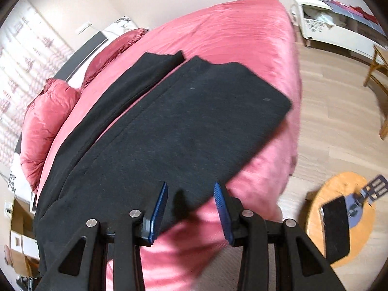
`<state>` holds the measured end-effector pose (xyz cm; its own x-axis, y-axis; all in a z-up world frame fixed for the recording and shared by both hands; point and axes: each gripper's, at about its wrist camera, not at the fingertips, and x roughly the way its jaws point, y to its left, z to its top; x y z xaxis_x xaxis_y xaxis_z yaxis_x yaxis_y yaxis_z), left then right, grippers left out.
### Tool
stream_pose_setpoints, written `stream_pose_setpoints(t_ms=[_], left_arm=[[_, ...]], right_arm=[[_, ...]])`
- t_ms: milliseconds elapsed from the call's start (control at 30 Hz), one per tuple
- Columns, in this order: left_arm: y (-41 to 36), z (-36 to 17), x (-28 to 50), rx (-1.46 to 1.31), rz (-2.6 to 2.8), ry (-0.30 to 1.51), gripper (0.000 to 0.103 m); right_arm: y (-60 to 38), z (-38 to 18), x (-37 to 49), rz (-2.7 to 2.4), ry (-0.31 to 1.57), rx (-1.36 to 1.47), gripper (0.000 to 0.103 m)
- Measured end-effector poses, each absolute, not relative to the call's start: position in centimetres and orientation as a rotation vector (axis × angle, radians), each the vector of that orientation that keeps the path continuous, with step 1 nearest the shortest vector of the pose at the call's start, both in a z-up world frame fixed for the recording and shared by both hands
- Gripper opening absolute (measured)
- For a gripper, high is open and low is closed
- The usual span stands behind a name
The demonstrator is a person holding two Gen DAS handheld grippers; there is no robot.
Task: Fold large clothes
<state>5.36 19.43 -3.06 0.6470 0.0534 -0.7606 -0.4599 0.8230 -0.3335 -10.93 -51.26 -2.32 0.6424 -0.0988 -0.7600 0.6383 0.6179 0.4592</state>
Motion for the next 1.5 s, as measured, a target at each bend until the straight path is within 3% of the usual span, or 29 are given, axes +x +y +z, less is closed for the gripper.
stream_pose_setpoints(t_ms=[67, 133, 167, 300, 500, 667, 800, 1000, 1100, 1267, 1367, 1400, 1433, 1500], left_arm=[[19.3, -3.3, 5.4, -0.537, 0.316, 0.839, 0.102], [19.3, -3.4, 5.4, -0.545, 0.319, 0.852, 0.102], [19.4, -3.3, 5.2, -0.551, 0.321, 0.846, 0.102], [20.4, -1.7, 3.5, -0.583, 0.373, 0.758, 0.102], [19.7, -1.8, 2.3, -0.602, 0.329, 0.798, 0.102], [18.9, -1.6, 2.6, -0.599, 0.255, 0.796, 0.096], [18.5, -1.3, 2.7, -0.602, 0.201, 0.776, 0.092], [18.3, -2.9, 4.0, -0.649, 0.168, 0.852, 0.084], [19.0, -3.6, 4.9, -0.686, 0.178, 0.863, 0.08], [20.9, -4.4, 7.1, -0.764, 0.139, 0.828, 0.077], [21.7, -4.9, 8.4, -0.779, 0.115, 0.83, 0.068], [21.9, -5.4, 8.9, -0.792, 0.11, 0.844, 0.051], [22.1, -5.7, 9.1, -0.808, 0.103, 0.855, 0.027], [22.2, -6.0, 9.1, -0.841, 0.079, 0.863, 0.022]], right_arm=[[-51.8, -2.3, -12.3, -0.503, 0.746, 0.82, 0.042], [-52.8, -2.6, -13.7, -0.533, 0.724, 0.868, 0.065], [-53.4, -2.7, -13.9, -0.544, 0.711, 0.895, 0.069], [-56.0, -4.0, -15.5, -0.532, 0.626, 1.094, 0.07], [-59.0, -7.3, -14.7, -0.518, 0.543, 1.317, 0.07], [-59.0, -6.8, -12.6, -0.488, 0.499, 1.256, 0.06], [-57.7, -6.0, -10.4, -0.448, 0.531, 1.128, 0.037], [-56.4, -5.8, -8.3, -0.49, 0.646, 0.989, 0.033], [-56.2, -5.9, -8.4, -0.496, 0.642, 1.003, 0.027], [-56.5, -6.5, -8.4, -0.47, 0.649, 1.039, 0.027], [-57.0, -6.7, -8.2, -0.461, 0.657, 1.039, 0.027], [-57.2, -6.7, -8.1, -0.458, 0.657, 1.041, 0.027], [-57.2, -6.7, -8.2, -0.458, 0.651, 1.042, 0.026], [-57.1, -6.3, -8.2, -0.452, 0.633, 1.032, 0.015]])
